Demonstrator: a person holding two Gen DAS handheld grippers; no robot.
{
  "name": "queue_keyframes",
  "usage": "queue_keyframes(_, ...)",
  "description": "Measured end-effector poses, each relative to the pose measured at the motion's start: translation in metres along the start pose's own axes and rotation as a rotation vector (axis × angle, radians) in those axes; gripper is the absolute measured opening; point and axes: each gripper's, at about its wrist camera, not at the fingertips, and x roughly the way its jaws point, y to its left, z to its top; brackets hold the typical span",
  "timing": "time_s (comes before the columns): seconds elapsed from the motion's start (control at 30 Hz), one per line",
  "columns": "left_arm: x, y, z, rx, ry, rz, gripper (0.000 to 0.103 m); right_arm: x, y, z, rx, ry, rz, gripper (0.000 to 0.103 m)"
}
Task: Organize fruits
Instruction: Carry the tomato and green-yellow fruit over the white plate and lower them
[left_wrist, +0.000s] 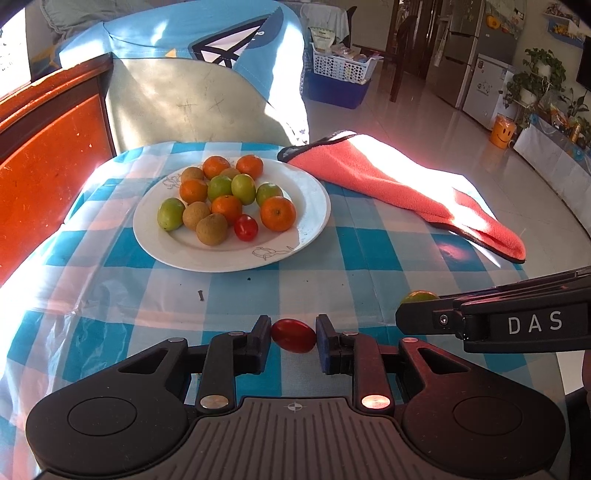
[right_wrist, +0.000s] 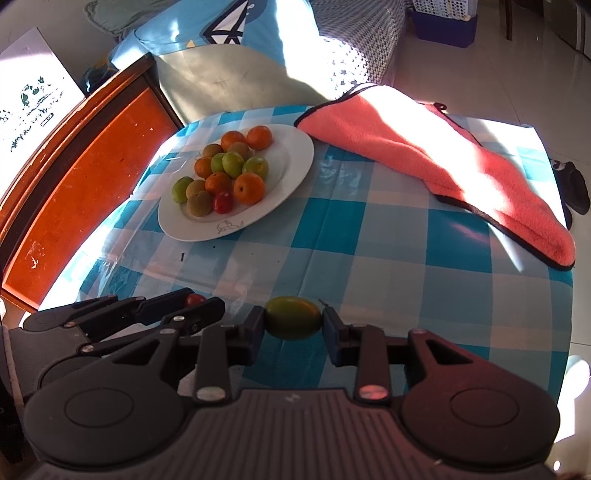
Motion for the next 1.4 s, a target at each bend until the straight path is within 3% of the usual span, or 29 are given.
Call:
queue_keyframes(0.37, -0.017, 0.021, 0.036, -0.064, -0.094, 0.04, 0.023, -0.01, 0.004, 0.033, 0.039, -0.086, 0.077, 0.034)
queue_keyframes(0.73, 0.015, 0.037, 0.069, -0.055, -0.143, 0.043, 0.023, 0.008, 0.017, 0.081, -0.043, -0.166, 0.12, 0.034)
queue_keyframes(0.97, 0.042, 0.042, 0.085, -0.038, -0.158, 0.023, 0.023, 0.043, 0.004, 0.109, -0.009, -0.151, 0.147, 0.034)
queue_keyframes(1.4, 0.086, 0.044, 0.104, 0.043, -0.197, -0.006, 0.023, 0.089, -0.025, 0.13, 0.196, -0.101, 0.156, 0.034)
